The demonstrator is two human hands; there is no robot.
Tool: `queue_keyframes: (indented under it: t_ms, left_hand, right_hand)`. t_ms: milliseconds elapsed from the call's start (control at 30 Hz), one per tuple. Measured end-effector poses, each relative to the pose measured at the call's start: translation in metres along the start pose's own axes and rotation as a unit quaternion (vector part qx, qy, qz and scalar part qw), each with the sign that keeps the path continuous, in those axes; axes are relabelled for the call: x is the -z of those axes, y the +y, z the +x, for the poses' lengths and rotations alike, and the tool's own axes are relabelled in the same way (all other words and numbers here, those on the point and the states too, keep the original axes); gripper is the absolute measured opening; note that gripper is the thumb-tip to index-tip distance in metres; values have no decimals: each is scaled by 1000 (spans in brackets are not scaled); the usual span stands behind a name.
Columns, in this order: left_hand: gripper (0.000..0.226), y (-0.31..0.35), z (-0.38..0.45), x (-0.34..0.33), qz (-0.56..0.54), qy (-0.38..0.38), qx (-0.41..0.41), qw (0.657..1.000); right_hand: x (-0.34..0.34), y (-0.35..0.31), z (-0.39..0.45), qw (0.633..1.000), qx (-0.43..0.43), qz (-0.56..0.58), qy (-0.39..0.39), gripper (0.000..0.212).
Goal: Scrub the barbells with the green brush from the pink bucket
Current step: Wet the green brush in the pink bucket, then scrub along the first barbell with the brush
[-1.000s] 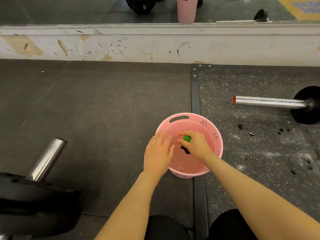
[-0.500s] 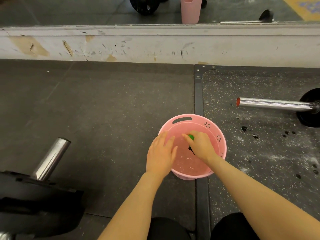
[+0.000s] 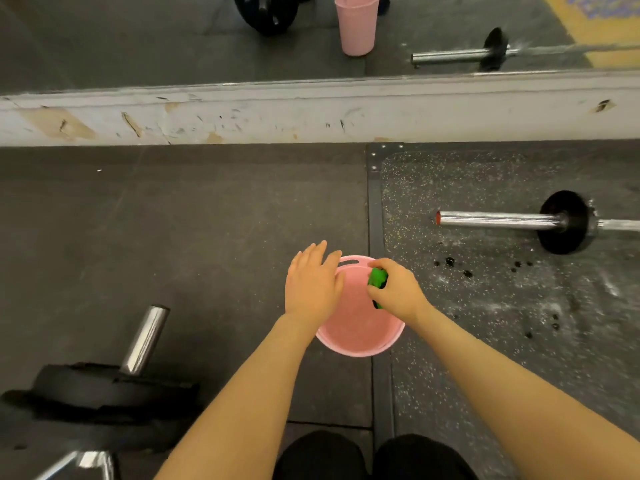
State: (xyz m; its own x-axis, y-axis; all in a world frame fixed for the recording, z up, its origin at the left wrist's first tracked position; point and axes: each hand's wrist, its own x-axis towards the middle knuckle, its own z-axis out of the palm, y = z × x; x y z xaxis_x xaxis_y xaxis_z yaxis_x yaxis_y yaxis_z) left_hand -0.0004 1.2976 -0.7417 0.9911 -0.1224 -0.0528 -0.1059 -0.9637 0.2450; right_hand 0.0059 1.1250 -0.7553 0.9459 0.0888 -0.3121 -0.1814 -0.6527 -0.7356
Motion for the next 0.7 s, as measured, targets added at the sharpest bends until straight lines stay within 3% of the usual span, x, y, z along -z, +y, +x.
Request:
queue_keyframes:
  t_ms: [433,700]
  left_hand:
    - [42,141,-23,310,-33,-21,-17,999]
    - [42,239,-10,392,-41,-23,-54,997]
  right_hand:
    - [257,-192,-157,993,-92,58,35,60]
    - [373,-216,-199,989,-103,56,85,54]
